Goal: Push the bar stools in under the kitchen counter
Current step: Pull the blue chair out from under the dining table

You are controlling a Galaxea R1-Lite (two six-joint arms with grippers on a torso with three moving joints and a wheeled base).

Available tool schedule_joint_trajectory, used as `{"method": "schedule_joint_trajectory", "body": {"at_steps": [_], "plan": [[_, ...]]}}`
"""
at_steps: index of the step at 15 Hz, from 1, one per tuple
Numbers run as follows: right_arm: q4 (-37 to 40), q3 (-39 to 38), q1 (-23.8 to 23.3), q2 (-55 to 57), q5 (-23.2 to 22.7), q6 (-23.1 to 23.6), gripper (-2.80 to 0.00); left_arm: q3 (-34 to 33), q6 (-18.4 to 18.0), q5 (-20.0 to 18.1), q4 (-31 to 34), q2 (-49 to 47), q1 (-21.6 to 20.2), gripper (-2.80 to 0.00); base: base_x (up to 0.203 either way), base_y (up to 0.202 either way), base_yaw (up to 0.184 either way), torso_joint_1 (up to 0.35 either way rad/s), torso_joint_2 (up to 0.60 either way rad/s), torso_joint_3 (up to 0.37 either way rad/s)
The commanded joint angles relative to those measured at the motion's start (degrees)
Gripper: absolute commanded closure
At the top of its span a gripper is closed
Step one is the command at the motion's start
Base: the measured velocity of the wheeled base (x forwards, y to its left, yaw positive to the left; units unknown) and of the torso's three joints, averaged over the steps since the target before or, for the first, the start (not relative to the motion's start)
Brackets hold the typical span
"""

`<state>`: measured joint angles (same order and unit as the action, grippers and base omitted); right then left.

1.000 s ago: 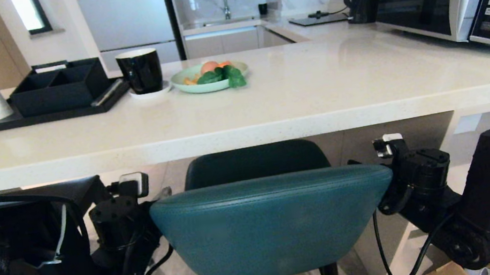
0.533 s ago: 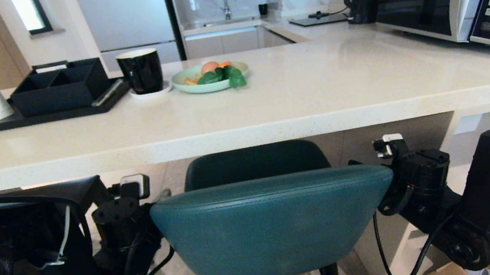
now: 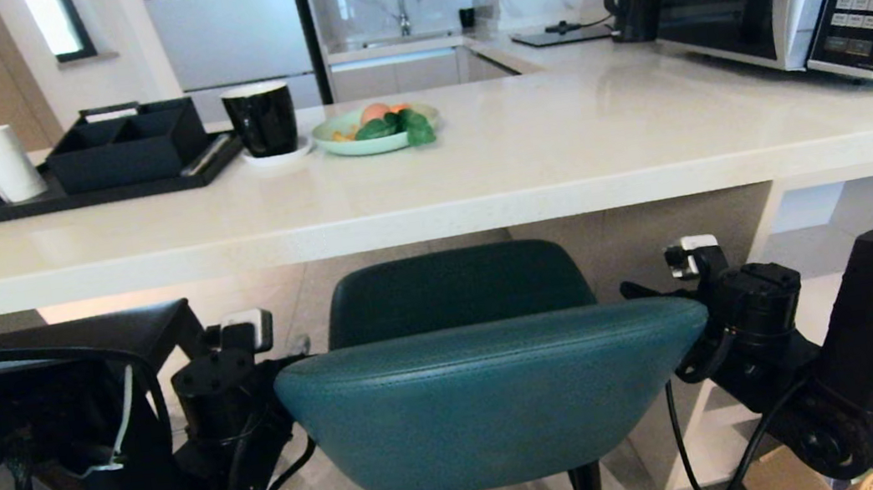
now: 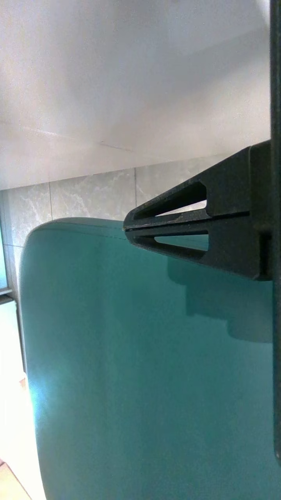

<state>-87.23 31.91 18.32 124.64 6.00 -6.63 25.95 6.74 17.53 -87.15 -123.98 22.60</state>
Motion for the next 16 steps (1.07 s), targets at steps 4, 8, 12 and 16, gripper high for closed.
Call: {"method": "schedule_joint_trajectory", "body": {"at_steps": [4, 8, 12, 16], "plan": [[-0.4, 0.2, 0.0, -0.2, 0.0, 0.0, 0.00, 0.1, -0.1, 0.1, -0.5, -0.3, 0.0, 0.00, -0.196, 0.000, -0.003, 0.003, 0.00, 0.002], [-0.4, 0.2, 0.0, -0.1, 0.1, 0.0, 0.00, 1.8, -0.4, 0.2, -0.5, -1.4, -0.2, 0.00, -0.069, 0.000, 0.000, -0.004, 0.00, 0.002], [-0.4, -0.5, 1.6, -1.3, 2.0, 0.2, 0.00, 5.7, -2.4, 1.2, -0.5, -3.5, -0.3, 0.00, 0.000, 0.000, 0.000, 0.000, 0.00, 0.000], [-0.4, -5.3, 5.7, -6.1, 2.7, 0.2, 0.00, 8.0, -3.0, 1.1, -0.5, -4.1, -0.9, 0.00, 0.000, 0.000, 0.000, 0.000, 0.00, 0.000]]}}
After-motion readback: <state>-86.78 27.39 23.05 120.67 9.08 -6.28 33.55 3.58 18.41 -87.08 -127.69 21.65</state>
